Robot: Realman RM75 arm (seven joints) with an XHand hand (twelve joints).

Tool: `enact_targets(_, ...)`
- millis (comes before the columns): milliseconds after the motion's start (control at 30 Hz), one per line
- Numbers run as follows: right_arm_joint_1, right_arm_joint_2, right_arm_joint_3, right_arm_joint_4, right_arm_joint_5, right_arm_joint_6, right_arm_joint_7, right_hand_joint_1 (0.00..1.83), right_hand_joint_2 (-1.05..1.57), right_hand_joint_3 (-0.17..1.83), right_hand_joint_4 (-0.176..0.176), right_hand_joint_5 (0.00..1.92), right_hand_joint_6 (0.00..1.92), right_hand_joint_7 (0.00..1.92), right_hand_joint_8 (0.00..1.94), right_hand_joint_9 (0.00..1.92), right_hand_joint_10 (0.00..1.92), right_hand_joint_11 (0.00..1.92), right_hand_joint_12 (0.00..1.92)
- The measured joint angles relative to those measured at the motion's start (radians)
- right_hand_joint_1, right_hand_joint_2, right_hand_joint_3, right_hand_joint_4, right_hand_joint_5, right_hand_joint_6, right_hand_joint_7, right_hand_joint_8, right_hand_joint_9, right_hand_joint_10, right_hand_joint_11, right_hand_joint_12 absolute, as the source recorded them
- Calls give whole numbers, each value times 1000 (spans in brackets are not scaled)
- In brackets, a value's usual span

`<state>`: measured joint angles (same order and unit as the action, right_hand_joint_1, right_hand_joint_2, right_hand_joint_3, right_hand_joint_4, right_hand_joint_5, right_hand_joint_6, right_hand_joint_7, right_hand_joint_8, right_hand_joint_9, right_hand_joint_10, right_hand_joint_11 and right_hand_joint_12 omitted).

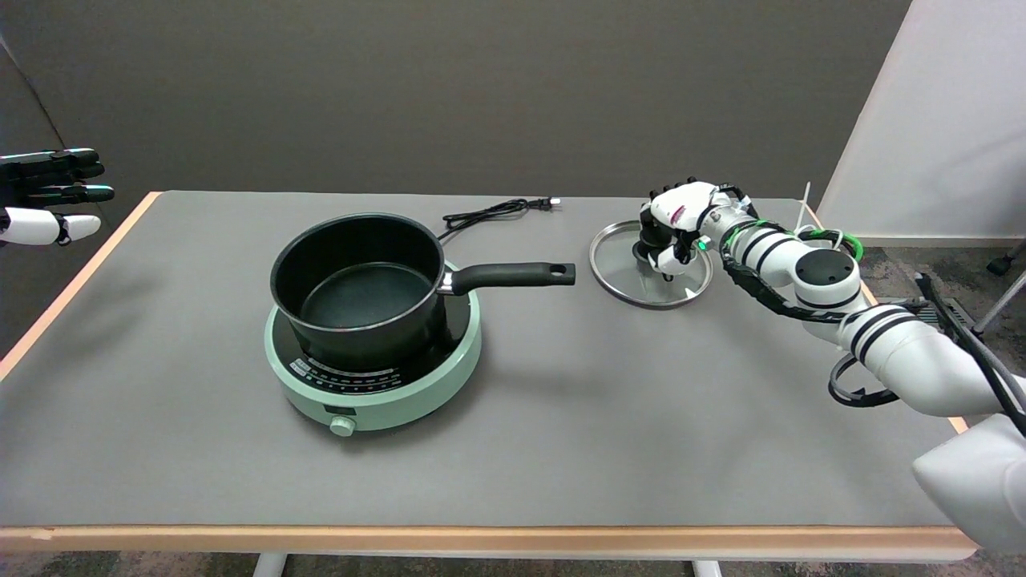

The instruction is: Pick up the pot lid.

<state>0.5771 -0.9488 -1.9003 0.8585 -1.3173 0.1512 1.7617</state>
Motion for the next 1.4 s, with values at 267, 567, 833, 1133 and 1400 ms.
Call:
enact_targets(267, -12, 0, 13, 18, 1, 0, 0, 1191, 1039, 347, -56, 689, 1509, 948, 1119, 838, 1473, 627, 989)
enact_targets(567, -34, 0, 38, 39, 5, 0, 1, 1191, 1051, 327, -61, 680, 1489, 950, 1129, 844, 1540, 654, 1057)
enact_targets(833, -59, 0, 74, 63, 40, 0, 1, 1353, 919, 475, 176, 617, 1318, 893, 1260, 813, 1645, 641, 1227)
enact_targets(1133, -94, 0, 135, 102, 105, 0, 2, 1356, 881, 568, 176, 573, 1352, 886, 1310, 767, 1758, 622, 1265)
enact_targets(1400, -126, 0, 189, 145, 166, 0, 2, 1354, 884, 580, 176, 554, 1383, 870, 1339, 750, 1800, 597, 1301)
